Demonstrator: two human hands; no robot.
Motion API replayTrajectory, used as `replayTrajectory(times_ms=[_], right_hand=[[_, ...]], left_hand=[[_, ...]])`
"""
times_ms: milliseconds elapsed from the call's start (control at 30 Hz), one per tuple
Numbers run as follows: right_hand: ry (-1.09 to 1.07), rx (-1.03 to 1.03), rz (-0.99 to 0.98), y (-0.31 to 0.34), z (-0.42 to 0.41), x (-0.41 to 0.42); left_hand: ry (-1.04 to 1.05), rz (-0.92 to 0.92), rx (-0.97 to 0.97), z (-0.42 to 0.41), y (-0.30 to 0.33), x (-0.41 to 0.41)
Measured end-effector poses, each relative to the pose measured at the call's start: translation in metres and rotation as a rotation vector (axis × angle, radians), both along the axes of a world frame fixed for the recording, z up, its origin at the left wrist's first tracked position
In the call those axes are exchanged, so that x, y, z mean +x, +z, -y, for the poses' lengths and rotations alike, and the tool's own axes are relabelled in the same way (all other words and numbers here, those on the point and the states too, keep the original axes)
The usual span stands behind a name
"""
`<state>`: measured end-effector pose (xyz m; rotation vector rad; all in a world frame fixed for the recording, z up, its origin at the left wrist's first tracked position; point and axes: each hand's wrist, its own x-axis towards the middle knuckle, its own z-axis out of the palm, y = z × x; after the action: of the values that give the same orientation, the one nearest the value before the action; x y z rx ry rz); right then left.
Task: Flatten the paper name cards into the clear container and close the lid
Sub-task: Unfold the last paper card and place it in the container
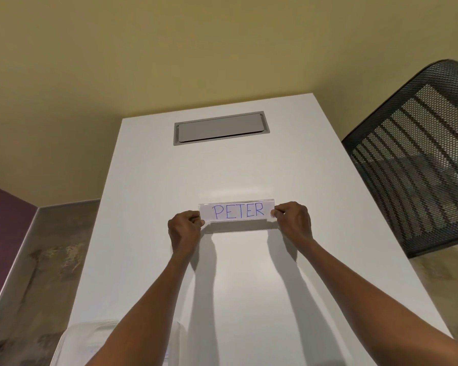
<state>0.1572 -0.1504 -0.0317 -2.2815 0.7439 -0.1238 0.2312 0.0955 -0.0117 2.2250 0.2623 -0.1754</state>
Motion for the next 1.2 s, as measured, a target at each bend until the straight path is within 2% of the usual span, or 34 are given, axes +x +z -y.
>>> replayTrajectory(times_ms=[300, 700, 1067, 1200], right_hand=[[-0.035, -0.046, -0.035, -0.025, 0.011, -0.011], [-0.062, -0.053, -0.061, -0.061, 0.020, -0.015], [-0.048, -0.042, -0.063, -0.067, 0.024, -0.019], [0.012, -0.126, -0.058, -0.067, 0.023, -0.020]], left_hand=[[-0.080, 0.070, 0.192, 0.013, -0.030, -0.014], [-0.092, 0.075, 0.203, 0.025, -0.037, -0.027], [-0.098, 0.072, 0.210, 0.028, -0.058, -0.026], [-0.116, 0.069, 0.227, 0.028, -0.059, -0.025]])
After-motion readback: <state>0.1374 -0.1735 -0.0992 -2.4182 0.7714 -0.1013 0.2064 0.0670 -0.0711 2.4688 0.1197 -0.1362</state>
